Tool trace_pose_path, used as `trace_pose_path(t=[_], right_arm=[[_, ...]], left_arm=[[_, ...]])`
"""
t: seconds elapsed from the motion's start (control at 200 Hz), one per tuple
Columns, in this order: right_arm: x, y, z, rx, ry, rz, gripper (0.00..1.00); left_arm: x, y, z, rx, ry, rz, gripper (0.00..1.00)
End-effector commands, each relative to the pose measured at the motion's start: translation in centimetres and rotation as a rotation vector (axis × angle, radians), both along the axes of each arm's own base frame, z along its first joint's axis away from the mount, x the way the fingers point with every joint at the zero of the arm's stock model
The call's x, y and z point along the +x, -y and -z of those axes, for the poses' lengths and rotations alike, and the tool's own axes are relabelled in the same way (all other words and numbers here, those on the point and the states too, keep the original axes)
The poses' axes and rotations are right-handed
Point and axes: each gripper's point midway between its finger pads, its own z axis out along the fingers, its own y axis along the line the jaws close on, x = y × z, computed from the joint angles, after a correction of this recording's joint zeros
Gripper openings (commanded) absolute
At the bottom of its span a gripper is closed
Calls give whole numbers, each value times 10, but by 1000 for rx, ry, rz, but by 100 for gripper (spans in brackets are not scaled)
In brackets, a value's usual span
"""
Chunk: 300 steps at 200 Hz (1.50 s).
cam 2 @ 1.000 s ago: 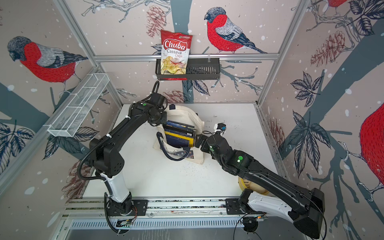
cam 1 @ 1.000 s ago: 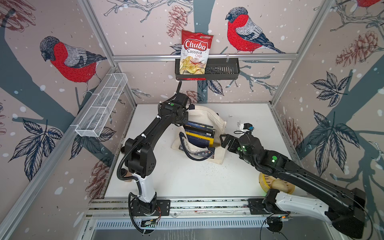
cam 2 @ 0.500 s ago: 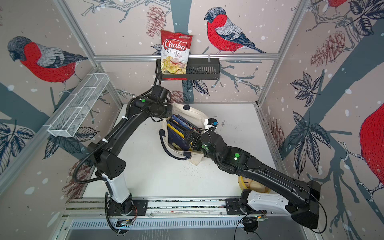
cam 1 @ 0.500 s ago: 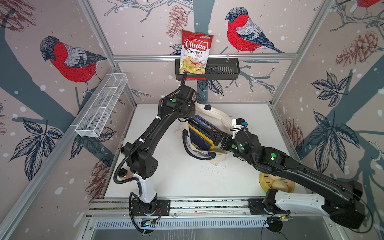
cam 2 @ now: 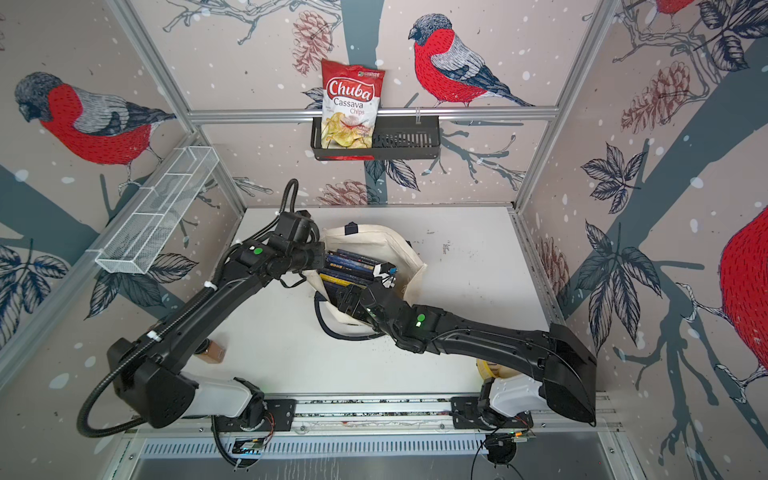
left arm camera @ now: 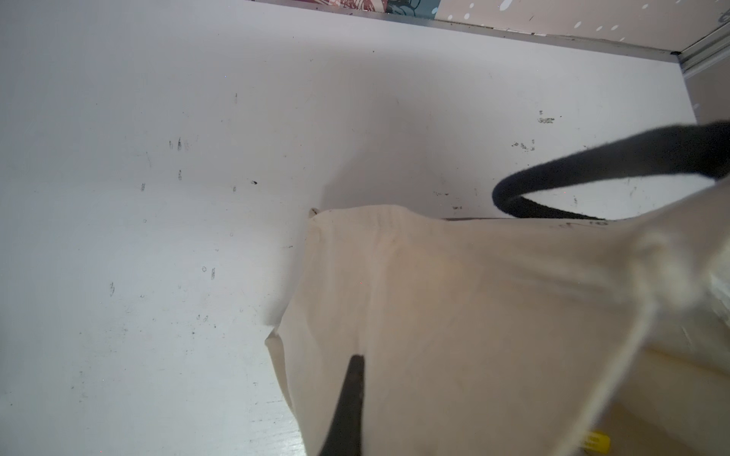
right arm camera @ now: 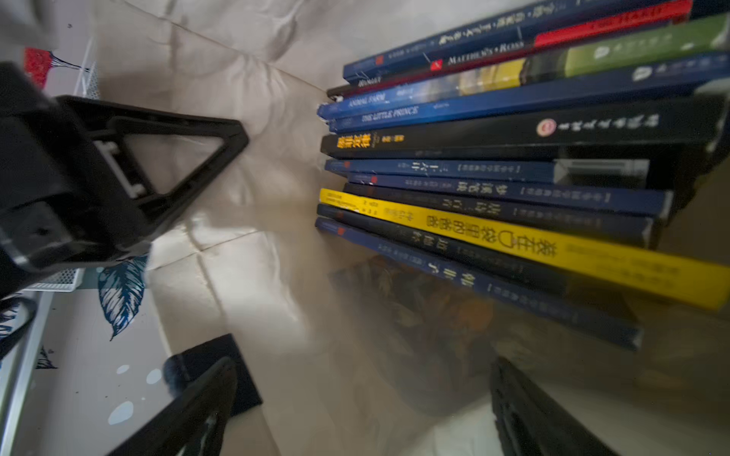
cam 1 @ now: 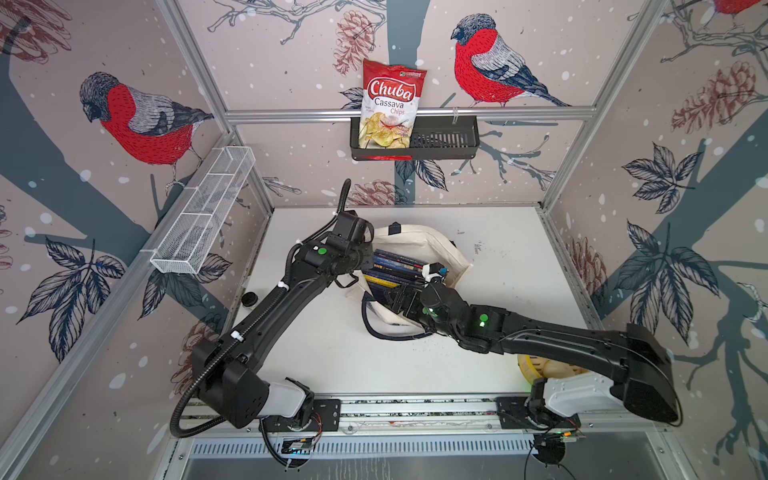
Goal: Take out the books from the canvas bag
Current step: Adjust the canvas bag at the center of the board.
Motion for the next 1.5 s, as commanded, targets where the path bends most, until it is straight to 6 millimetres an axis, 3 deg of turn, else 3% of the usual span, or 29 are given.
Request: trace_pose_path(t=[0.0, 0.095, 0.22, 0.385, 0.55, 0.725, 0.91, 1.096, 1.216, 1.336, 1.496], right_arm=[[0, 11, 25, 2, -60, 81, 100], [3, 25, 49, -29, -95, 143, 100], [2, 28, 96, -76, -217, 136, 99], [11, 38, 131, -147, -281, 190, 99], [42, 66, 157, -180, -293, 296, 97], [83, 68, 164, -229, -242, 329, 97], [126, 71, 181, -253, -239, 383, 97], [175, 81, 174, -243, -149, 449, 96], [203, 88, 163, -331, -58, 473, 98], [203, 95, 161, -334, -81, 451, 99], [179, 102, 117, -367, 8, 448, 100]], left_arm=[[14, 15, -49, -169, 227, 9, 0], [-2, 16, -51, -197, 274, 39, 0], [-27, 21, -59, -235, 373, 94, 0], [-52, 15, -41, -257, 407, 114, 0], [-70, 11, -20, -301, 426, 111, 0], [-78, 13, -6, -347, 467, 129, 0], [-70, 20, -20, -347, 543, 157, 0], [-57, 31, -21, -279, 587, 205, 0], [-49, 23, -10, -224, 584, 155, 0], [-55, 24, -7, -256, 634, 182, 0], [-67, 24, 12, -243, 653, 240, 0]])
